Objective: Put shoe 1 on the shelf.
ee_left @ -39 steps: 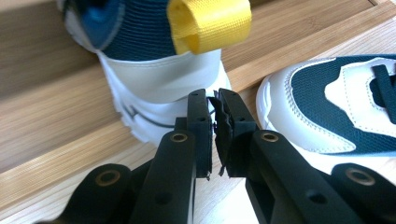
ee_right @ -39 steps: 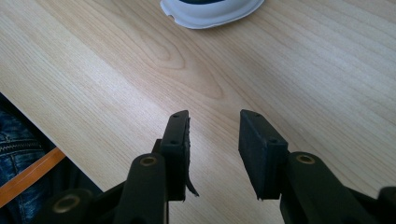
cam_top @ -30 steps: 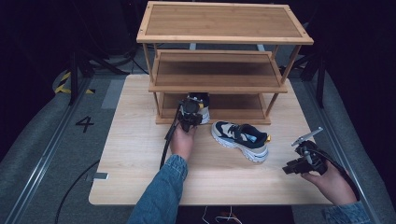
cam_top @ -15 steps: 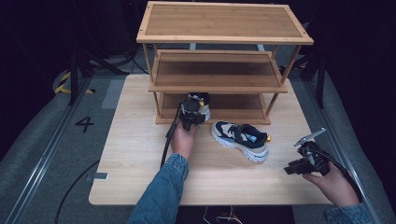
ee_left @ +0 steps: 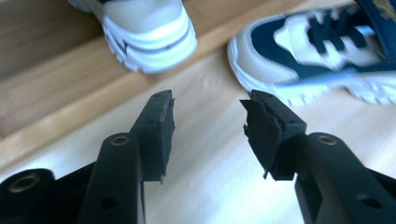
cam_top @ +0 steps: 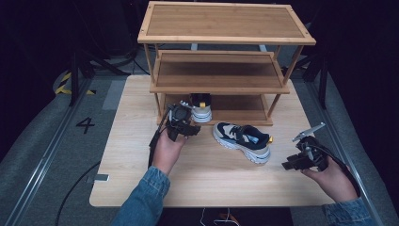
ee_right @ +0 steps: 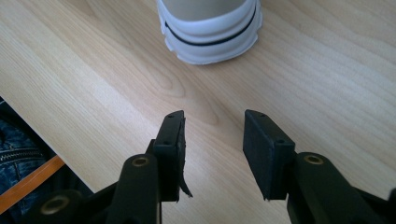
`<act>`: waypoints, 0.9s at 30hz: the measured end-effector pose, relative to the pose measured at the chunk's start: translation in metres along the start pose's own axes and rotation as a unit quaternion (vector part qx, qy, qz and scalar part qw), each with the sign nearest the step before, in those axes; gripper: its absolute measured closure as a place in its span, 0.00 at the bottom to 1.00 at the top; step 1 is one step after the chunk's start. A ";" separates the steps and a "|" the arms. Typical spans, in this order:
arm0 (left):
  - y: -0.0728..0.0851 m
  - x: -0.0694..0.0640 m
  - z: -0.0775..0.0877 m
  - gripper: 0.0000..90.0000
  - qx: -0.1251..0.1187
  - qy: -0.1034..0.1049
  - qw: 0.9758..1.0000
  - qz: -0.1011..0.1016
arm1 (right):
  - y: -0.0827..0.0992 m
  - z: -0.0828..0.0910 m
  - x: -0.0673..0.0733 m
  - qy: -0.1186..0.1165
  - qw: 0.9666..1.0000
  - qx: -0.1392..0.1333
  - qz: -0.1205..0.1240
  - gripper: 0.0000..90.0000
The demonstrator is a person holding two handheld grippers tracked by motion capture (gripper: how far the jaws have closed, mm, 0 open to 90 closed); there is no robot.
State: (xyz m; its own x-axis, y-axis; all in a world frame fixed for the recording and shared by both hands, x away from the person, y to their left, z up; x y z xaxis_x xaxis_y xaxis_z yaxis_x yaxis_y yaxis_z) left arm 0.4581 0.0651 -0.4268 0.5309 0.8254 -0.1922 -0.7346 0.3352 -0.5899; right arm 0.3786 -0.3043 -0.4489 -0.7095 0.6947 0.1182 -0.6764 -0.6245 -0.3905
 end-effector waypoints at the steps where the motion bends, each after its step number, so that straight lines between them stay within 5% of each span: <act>1: 0.004 0.000 0.005 0.54 0.005 0.000 1.000 -0.002 | -0.002 0.000 0.000 0.000 1.000 -0.002 -0.001 0.65; 4: 0.013 0.001 0.018 0.49 0.014 -0.002 1.000 -0.013 | -0.009 0.001 -0.001 -0.001 1.000 -0.009 0.001 0.63; 7: 0.021 0.000 0.026 0.48 0.023 0.018 0.999 -0.021 | -0.016 0.004 0.001 -0.002 1.000 -0.019 0.007 0.60; 18: 0.041 0.017 0.056 0.43 0.044 -0.032 0.998 -0.021 | -0.037 0.015 0.007 0.014 0.998 -0.050 0.041 0.56; 21: 0.047 0.027 0.060 0.45 0.055 -0.033 0.998 -0.001 | -0.046 0.016 0.010 0.010 0.997 -0.061 0.050 0.59; 27: 0.057 0.035 0.069 0.44 0.058 -0.045 0.997 0.008 | -0.064 0.015 0.009 0.015 0.996 -0.074 0.052 0.63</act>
State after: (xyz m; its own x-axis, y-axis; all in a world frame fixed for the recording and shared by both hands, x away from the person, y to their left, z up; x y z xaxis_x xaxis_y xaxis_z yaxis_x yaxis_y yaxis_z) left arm 0.4055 0.1441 -0.4134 0.4824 0.8666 -0.1274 -0.7895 0.3672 -0.4917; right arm 0.4127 -0.2639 -0.4095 -0.7663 0.6410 0.0435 -0.5618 -0.6357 -0.5294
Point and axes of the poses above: each handheld gripper's, and its own axes: z roughly backward along the jaws, y roughly out of its underside, x roughly to its left, the point moved 6 cm from there along -z, roughly forward along the jaws, and after that the axes turned 5 degrees about z, right-handed, at the moved point
